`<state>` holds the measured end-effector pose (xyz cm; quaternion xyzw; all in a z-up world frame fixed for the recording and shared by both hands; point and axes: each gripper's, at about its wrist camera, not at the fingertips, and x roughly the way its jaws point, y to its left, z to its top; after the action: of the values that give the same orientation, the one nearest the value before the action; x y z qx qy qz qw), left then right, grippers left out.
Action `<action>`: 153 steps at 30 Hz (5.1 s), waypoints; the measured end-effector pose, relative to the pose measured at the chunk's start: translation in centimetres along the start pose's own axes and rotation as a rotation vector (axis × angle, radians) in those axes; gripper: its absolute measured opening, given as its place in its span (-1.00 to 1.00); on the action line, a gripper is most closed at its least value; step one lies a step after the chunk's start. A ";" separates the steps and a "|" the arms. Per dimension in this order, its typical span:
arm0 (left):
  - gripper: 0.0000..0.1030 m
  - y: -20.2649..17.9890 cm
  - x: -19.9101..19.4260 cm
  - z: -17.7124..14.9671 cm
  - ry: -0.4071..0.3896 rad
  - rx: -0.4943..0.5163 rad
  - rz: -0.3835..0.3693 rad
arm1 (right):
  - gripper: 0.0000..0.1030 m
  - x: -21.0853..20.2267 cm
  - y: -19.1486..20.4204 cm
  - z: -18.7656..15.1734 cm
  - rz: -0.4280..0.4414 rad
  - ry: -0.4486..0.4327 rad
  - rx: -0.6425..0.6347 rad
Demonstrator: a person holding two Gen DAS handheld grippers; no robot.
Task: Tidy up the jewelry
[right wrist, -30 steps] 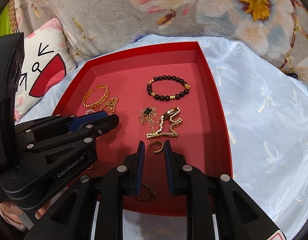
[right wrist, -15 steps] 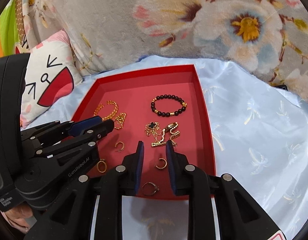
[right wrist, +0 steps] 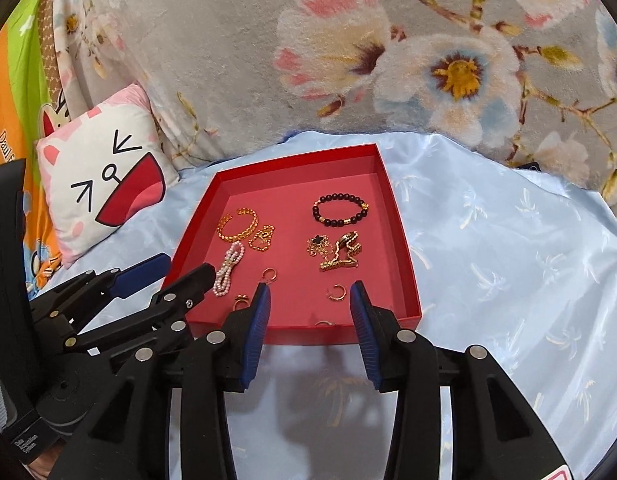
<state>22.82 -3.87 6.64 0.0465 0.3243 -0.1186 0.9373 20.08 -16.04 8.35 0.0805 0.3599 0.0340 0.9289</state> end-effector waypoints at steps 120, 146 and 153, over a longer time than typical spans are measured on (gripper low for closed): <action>0.73 2.1 0.2 -3.0 0.046 -0.021 0.180 | 0.43 1.2 0.1 -2.5 -0.120 -0.003 -0.051; 0.79 2.2 0.3 -3.0 0.050 -0.015 0.195 | 0.43 1.2 0.1 -2.5 -0.119 -0.002 -0.052; 0.80 2.4 0.4 -3.0 0.057 -0.018 0.192 | 0.43 1.2 0.2 -2.5 -0.121 -0.002 -0.053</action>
<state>21.98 -1.10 4.01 0.0724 0.3458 -0.0238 0.9352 19.28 -15.43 5.78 0.0343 0.3620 -0.0127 0.9315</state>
